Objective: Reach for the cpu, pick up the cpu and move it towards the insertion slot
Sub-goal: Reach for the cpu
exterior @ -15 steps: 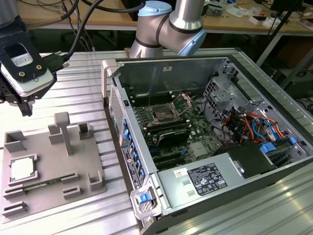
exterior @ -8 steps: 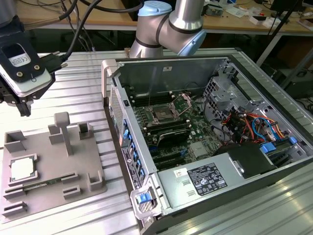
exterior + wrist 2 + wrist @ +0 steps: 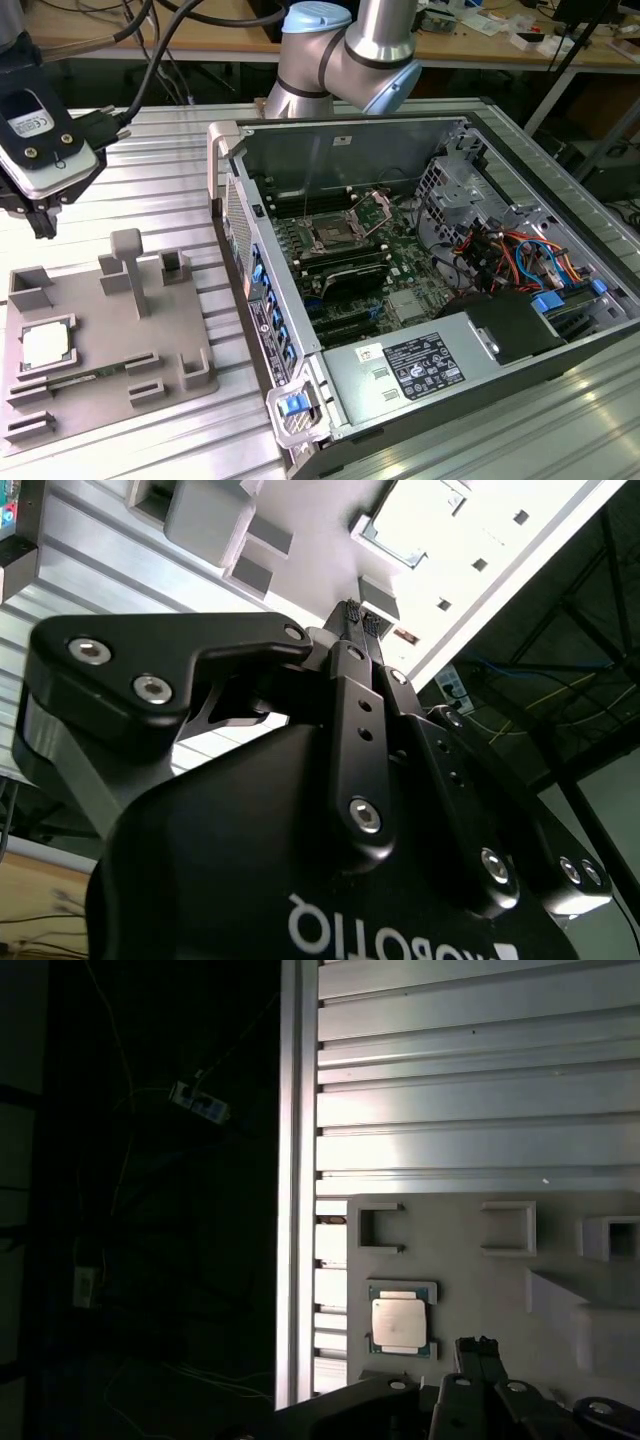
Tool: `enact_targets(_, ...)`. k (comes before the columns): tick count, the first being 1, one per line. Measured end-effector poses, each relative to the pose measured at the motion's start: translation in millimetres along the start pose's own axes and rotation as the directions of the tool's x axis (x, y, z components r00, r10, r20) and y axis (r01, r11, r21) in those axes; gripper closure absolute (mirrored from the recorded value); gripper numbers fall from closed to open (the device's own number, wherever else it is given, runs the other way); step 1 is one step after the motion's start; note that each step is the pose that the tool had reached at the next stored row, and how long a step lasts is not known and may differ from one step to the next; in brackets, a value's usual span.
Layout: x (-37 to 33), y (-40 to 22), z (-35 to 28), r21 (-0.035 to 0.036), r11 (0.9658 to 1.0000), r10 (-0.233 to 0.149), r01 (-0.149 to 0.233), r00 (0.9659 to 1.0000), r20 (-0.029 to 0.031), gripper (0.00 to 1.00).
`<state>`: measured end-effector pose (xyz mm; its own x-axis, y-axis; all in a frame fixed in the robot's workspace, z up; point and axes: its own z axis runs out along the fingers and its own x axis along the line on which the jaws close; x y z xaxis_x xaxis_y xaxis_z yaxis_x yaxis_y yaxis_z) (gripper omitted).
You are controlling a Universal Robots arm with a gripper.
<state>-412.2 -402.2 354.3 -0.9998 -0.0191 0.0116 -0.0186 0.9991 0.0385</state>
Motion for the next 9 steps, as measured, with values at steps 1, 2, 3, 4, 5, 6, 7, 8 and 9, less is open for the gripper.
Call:
enact_targets(1, 1.0, 0.0, 0.0, 0.0001, 1.0, 0.0, 0.0, 1.0, -0.0005, 0.89)
enact_targets(2, 2.6, 0.0, 0.1, 0.0, 1.0, 0.0, 0.0, 1.0, -0.0011, 0.89)
enact_targets(3, 3.9, 0.0, 0.2, 0.0, 1.0, 0.0, 0.0, 1.0, -0.0014, 0.89)
enact_targets(4, 5.0, 0.0, 0.2, 0.0, 1.0, 0.0, 0.0, 1.0, -0.0016, 0.89)
enact_targets(5, 6.5, 0.1, 0.3, 0.0, 1.0, 0.0, 0.0, 1.0, -0.0017, 0.89)
enact_targets(6, 7.0, 0.0, 0.3, 0.0, 1.0, 0.0, 0.0, 1.0, -0.0018, 0.89)
enact_targets(7, 7.5, 0.0, 0.4, 0.0, 1.0, 0.0, 0.0, 1.0, -0.0019, 0.89)
enact_targets(8, 7.9, 0.1, 0.4, -0.0001, 1.0, 0.0, 0.0, 1.0, -0.0021, 0.89)
enact_targets(9, 8.4, 0.1, 0.4, 0.0, 1.0, 0.0, 0.0, 1.0, -0.0023, 0.89)
